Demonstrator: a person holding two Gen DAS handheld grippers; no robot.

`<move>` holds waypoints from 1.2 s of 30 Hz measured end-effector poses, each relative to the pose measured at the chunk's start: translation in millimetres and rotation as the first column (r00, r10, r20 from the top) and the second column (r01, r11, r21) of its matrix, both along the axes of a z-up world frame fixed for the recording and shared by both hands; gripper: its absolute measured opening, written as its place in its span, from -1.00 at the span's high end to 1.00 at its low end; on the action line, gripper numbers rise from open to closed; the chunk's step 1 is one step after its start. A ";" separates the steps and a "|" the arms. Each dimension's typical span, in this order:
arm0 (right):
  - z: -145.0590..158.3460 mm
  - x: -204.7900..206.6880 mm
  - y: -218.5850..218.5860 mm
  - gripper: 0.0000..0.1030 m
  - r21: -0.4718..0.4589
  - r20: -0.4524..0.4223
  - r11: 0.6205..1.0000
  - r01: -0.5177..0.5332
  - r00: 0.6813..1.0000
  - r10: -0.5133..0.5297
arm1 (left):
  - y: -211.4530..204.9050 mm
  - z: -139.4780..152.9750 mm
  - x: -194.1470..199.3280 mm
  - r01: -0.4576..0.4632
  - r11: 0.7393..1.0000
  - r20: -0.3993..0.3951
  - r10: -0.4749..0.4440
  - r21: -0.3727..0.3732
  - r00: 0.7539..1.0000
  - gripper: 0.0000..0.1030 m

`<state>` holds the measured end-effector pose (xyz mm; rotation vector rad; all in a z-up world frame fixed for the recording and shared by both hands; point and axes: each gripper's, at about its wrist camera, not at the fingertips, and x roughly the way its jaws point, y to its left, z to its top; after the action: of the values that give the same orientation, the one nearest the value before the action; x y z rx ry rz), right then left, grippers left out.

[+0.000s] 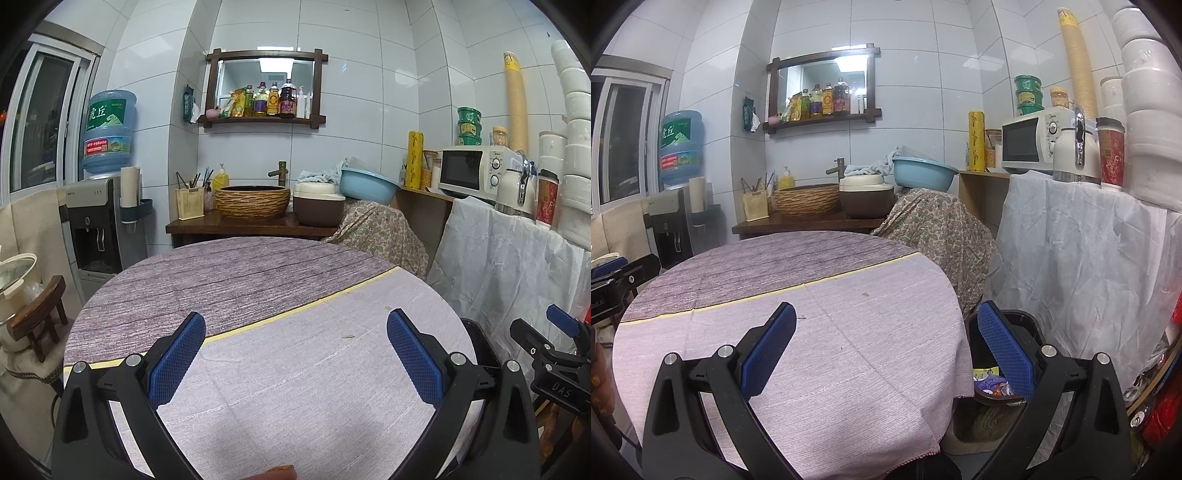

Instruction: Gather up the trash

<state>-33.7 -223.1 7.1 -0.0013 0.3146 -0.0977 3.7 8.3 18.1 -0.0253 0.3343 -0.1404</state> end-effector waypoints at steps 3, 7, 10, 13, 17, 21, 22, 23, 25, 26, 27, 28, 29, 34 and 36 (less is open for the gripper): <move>0.2 0.3 0.3 -0.89 0.000 0.000 1.000 0.000 1.000 0.000 | 0.5 0.1 0.0 -0.002 1.000 0.002 0.002 0.000 1.000 -0.89; 0.2 0.1 0.1 -0.89 0.001 0.000 1.000 0.000 1.000 0.000 | 1.2 -0.1 -0.3 -0.005 1.000 0.001 0.005 -0.002 1.000 -0.89; 0.2 0.2 0.1 -0.89 0.000 -0.001 1.000 -0.001 1.000 0.001 | 1.8 -0.6 -0.2 -0.010 1.000 -0.002 0.010 0.000 1.000 -0.89; 0.1 0.2 0.6 -0.89 0.001 -0.001 1.000 -0.001 1.000 0.001 | 2.4 -0.2 -0.1 -0.010 1.000 -0.001 0.010 -0.001 1.000 -0.89; 0.1 0.2 0.9 -0.89 0.001 -0.001 1.000 0.000 1.000 0.000 | 1.9 -0.2 -0.3 -0.011 1.000 -0.002 0.011 0.001 1.000 -0.89; -0.1 -0.2 1.5 -0.89 0.001 -0.001 1.000 0.000 1.000 0.000 | 1.4 0.2 0.0 -0.011 1.000 -0.001 0.011 0.002 1.000 -0.89; -0.1 0.2 1.4 -0.89 0.001 -0.001 1.000 0.000 1.000 0.000 | 1.5 0.4 0.3 -0.010 1.000 -0.001 0.010 0.002 1.000 -0.89; -0.1 0.5 1.3 -0.89 0.001 -0.001 1.000 0.000 1.000 0.000 | 1.6 0.3 0.3 -0.008 1.000 -0.002 0.008 0.001 1.000 -0.89; -0.1 0.3 1.4 -0.89 0.001 -0.003 1.000 0.000 1.000 0.000 | 1.4 0.3 0.1 -0.009 1.000 -0.003 0.009 0.001 1.000 -0.90; -0.1 0.0 1.4 -0.89 0.002 -0.002 1.000 -0.001 1.000 0.001 | 1.3 0.5 0.2 -0.009 1.000 -0.004 0.009 0.001 1.000 -0.89; -0.4 0.5 1.6 -0.89 0.001 -0.002 1.000 -0.001 1.000 0.001 | 0.8 0.2 0.3 -0.008 1.000 -0.004 0.008 0.001 1.000 -0.89; -0.4 0.3 1.9 -0.89 0.001 -0.003 1.000 -0.001 1.000 0.001 | 1.0 0.5 0.5 -0.007 1.000 -0.005 0.007 0.001 1.000 -0.89; -0.3 0.6 1.6 -0.89 0.001 -0.003 1.000 -0.001 1.000 0.001 | 0.9 0.4 0.8 -0.007 1.000 -0.005 0.007 0.001 1.000 -0.89; -0.4 0.5 1.8 -0.89 0.002 -0.003 1.000 0.000 1.000 0.000 | 0.0 0.8 0.8 -0.001 1.000 0.001 0.001 0.003 1.000 -0.89; -0.5 0.5 1.8 -0.89 0.003 -0.005 1.000 0.000 1.000 0.000 | -1.0 1.0 0.9 -0.003 1.000 0.001 0.003 0.005 1.000 -0.90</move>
<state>-33.2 -221.3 6.6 0.0012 0.3194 -0.0974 4.6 7.4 19.0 -0.0205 0.3338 -0.1366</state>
